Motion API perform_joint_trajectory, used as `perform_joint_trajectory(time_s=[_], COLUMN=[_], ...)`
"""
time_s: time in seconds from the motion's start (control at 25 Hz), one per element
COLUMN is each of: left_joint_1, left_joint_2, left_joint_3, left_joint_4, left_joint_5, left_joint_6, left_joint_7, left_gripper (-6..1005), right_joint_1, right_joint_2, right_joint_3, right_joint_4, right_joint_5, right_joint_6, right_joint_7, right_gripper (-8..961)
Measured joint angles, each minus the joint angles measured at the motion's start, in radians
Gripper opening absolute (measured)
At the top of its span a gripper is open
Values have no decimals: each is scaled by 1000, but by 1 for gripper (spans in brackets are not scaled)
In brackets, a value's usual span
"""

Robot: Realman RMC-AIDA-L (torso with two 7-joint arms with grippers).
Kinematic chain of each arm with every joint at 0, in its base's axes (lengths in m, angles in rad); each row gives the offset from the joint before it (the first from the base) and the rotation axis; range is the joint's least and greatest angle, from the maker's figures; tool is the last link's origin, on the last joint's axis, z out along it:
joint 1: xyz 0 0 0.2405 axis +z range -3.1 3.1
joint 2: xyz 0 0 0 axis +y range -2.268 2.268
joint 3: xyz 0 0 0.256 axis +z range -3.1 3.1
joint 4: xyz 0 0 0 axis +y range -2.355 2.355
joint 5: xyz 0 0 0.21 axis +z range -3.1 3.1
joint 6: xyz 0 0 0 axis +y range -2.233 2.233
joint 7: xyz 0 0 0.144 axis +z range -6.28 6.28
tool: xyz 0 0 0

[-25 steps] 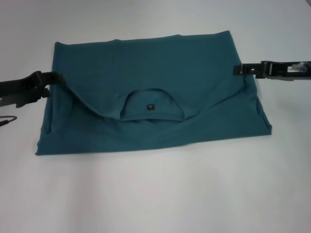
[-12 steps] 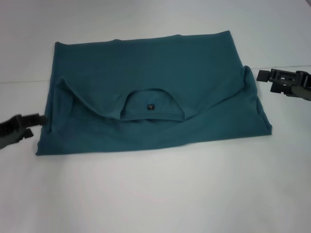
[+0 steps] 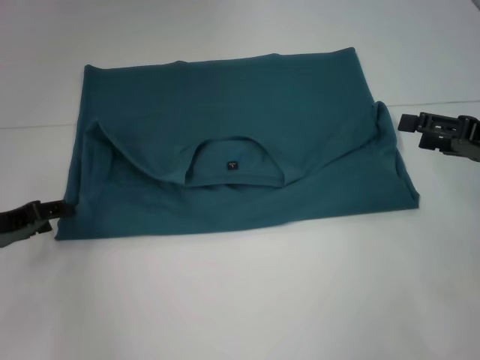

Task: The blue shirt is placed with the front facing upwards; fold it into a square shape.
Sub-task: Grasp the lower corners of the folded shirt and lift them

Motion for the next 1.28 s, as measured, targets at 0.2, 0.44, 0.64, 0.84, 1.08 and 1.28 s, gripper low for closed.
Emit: perform_joint_trajectory(time_s=[0.2,0.44,0.64,0.84,1.08,1.28], left_joint_1=[-10,-35,-62,-62,-67,-65], left_joint_2=[-6,-15,-18,-30,-32,-31], left_joint_3=[10,15,30,35,52,52], left_joint_4=[-32,-53,-78,-41,-27,-27], left_joint_5=[3,4,5,5,7,7], left_joint_6=[-33,-49,-69,-80,-81,-81], left_joint_7=[12,31,31,1,-11,-12], left_gripper=[577,560,546,532,419,227], right_joint_1=[-2,-9,-17,-25,-27,-28], right_joint_2=[-3,-7,-6,-6,-5,-5], right_joint_3=[10,23,29,45,63,65], right_joint_4=[30,47,48,48,48,48], right_joint_5=[0,2,5,7,7,7], right_joint_6=[-2,-10,-14,-20,-30,-31], right_joint_7=[-16,-32,-35,-35,-36,-36], right_gripper=[917,914,912,909,906,904])
